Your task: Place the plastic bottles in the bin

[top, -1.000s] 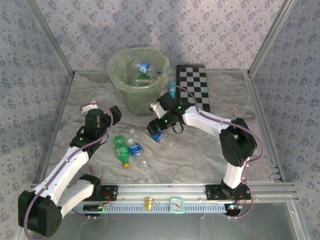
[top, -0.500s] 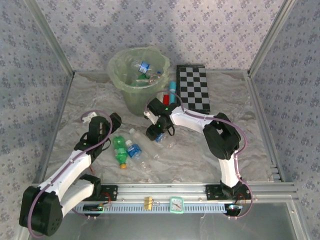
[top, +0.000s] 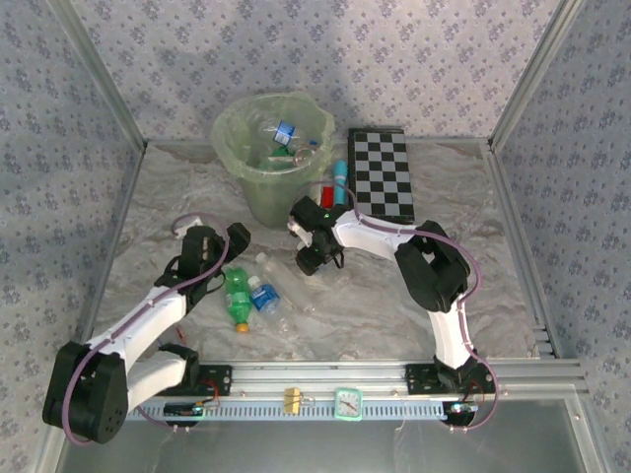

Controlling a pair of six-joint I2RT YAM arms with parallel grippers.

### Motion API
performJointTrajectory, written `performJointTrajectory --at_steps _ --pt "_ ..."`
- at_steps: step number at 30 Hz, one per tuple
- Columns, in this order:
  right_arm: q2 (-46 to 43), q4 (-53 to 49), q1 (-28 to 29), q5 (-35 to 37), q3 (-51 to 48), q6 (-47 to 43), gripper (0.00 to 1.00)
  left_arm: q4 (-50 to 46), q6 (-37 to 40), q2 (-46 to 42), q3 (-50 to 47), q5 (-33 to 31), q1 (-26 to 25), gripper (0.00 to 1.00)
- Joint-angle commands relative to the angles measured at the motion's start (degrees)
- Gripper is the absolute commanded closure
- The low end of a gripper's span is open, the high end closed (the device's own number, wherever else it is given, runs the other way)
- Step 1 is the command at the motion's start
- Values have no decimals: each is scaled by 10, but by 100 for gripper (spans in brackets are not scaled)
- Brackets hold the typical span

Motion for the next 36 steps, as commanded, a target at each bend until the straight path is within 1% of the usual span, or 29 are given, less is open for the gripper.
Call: performJointTrajectory --at_steps 1,3,6,10,13,17,18,21,27,31,36 --pt "-26 11 -6 -23 -14 12 39 23 5 5 21 15 -10 0" --pt "-49 34 -14 -35 -31 15 42 27 9 7 24 16 -18 0" --pt "-98 83 -37 -71 -68 36 45 40 21 12 28 18 -36 0" --pt "-174 155 -83 -125 -131 91 49 72 34 20 31 22 -68 0" --pt "-230 220 -132 -164 -192 159 50 103 38 36 32 39 -88 0" --pt "-304 328 -204 -210 -274 277 52 151 48 68 44 75 -124 0" --pt "-320 364 -219 -220 -295 307 53 159 52 79 52 83 -136 0" --pt "-357 426 -248 -234 -334 370 52 182 70 117 80 117 -171 0" --pt "-381 462 -257 -255 -346 418 52 226 89 206 149 209 -223 0" --pt "-385 473 -258 -266 -351 434 53 247 90 255 187 265 -240 0" --pt "-385 497 -255 -283 -359 456 53 237 101 301 237 314 -259 0"
